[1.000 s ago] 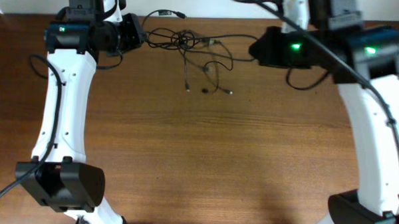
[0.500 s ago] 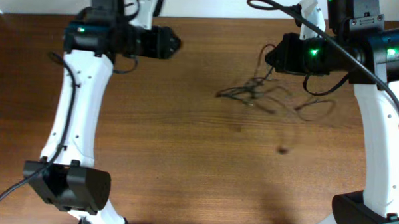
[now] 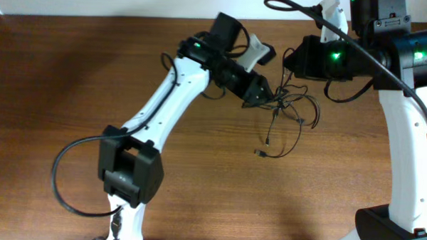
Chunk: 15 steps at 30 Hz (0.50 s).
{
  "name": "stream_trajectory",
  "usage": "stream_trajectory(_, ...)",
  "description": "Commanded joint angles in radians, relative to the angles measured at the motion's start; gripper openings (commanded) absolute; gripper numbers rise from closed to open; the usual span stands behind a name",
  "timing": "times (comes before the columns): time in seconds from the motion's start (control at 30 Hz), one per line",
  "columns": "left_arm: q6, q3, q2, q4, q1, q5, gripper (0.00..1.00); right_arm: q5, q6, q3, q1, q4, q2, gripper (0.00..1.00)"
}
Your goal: Untangle cables
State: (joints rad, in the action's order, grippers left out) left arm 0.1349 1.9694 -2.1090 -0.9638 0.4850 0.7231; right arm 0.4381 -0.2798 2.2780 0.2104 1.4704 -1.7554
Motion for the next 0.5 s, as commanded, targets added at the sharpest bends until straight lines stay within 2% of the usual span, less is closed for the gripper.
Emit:
stream_trajectory(0.0,0.017,0.008,-0.044,0.022,0.040,0.014,0.51,0.003,0.015,0.023,0.005,-0.004,-0.007,0.04)
stream_trajectory(0.17,0.000,0.008,-0.081,0.101,0.054,0.014,0.31,0.003,0.015,0.023,0.005,-0.003,-0.007,0.04)
stream_trajectory(0.2,-0.006,0.008,-0.093,0.111,0.054,-0.005,0.19,0.003,0.015,0.023,0.005,-0.003,-0.007,0.04)
stream_trajectory(0.23,-0.043,0.008,-0.100,0.114,0.054,-0.082,0.01,0.003,0.015,0.023,0.005,-0.002,-0.007,0.04)
stream_trajectory(0.33,-0.254,0.013,-0.081,0.109,0.018,-0.481,0.00,-0.079,0.010,0.023,0.005,0.027,-0.007,0.04)
stream_trajectory(0.4,-0.306,0.019,0.003,0.117,-0.062,-0.566,0.00,-0.307,-0.055,0.023,-0.002,0.099,-0.007,0.04)
stream_trajectory(0.47,-0.306,0.019,0.079,0.122,-0.136,-0.567,0.00,-0.367,-0.063,0.022,-0.028,0.132,-0.007,0.04)
